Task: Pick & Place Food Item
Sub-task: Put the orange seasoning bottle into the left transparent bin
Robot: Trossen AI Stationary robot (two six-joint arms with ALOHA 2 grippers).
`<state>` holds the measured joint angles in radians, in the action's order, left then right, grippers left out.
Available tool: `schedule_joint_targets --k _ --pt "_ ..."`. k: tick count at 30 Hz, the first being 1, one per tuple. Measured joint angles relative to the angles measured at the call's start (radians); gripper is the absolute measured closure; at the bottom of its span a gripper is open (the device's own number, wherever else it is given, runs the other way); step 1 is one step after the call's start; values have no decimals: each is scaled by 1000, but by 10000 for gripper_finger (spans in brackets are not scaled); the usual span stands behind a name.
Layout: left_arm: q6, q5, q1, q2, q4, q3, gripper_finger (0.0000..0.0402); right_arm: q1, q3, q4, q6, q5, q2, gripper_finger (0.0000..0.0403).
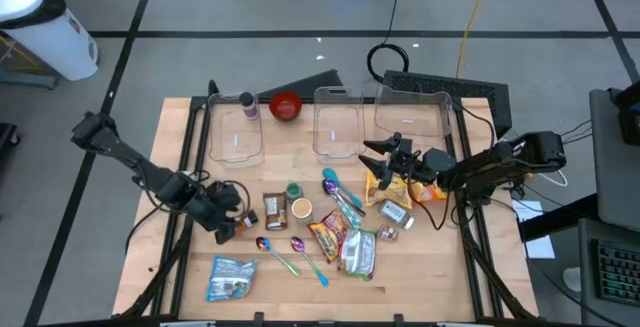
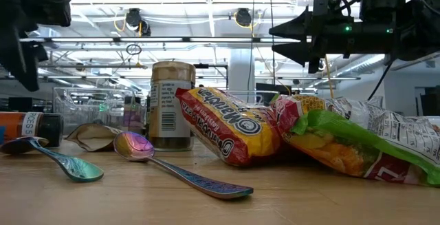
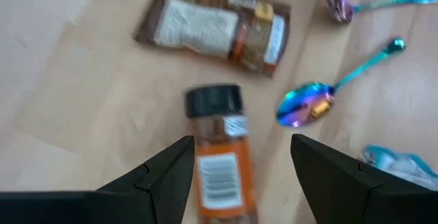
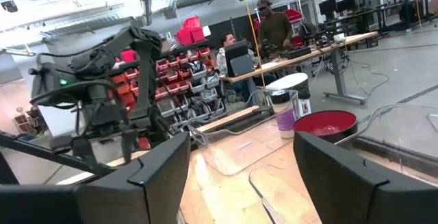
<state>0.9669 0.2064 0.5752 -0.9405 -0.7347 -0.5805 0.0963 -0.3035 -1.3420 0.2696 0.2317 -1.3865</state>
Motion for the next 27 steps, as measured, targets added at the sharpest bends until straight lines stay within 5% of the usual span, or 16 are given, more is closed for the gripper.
schedule_joint_targets --k 27 --pt "142 -83 11 -219 -72 -1 153 0 0 61 -20 1 0 149"
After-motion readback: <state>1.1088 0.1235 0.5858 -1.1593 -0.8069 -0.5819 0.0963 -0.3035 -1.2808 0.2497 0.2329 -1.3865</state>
